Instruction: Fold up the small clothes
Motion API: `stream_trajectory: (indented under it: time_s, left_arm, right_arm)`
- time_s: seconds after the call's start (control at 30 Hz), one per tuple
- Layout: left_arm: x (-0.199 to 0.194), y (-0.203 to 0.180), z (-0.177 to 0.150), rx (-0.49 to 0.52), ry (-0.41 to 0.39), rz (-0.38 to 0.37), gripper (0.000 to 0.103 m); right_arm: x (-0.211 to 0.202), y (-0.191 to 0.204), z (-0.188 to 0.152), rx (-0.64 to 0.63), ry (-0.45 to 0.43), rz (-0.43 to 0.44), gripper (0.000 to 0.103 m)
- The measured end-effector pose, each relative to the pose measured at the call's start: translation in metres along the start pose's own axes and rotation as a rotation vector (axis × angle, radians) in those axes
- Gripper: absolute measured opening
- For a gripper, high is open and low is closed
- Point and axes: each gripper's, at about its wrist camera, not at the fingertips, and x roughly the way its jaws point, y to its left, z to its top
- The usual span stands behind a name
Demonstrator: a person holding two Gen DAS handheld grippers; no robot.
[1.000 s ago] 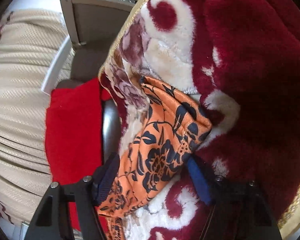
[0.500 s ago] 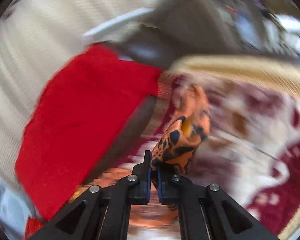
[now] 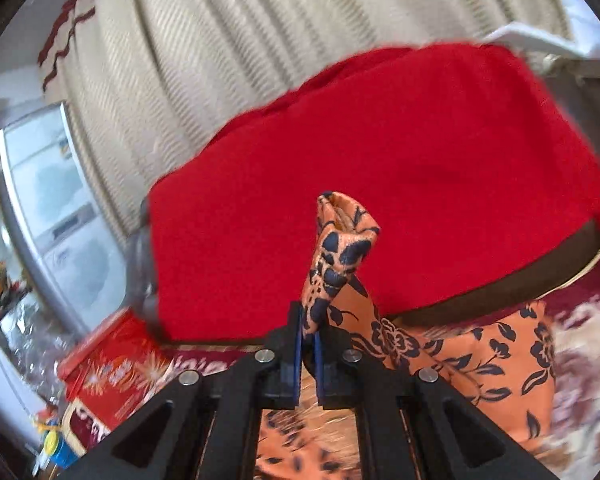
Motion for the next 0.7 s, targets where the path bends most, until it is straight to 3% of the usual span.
stream_trajectory:
  time_s: [0.4, 0.7]
  left_arm:
    - [0.011, 0.011, -0.001, -0.018, 0.024, 0.003, 0.103]
    - [0.016, 0.006, -0.004, -0.002, 0.038, 0.016, 0.103]
  right_arm:
    - [0.114, 0.014, -0.13, 0.089, 0.289, 0.102, 0.006]
    - [0.159, -0.006, -0.185, 0.216, 0.533, 0.091, 0.009]
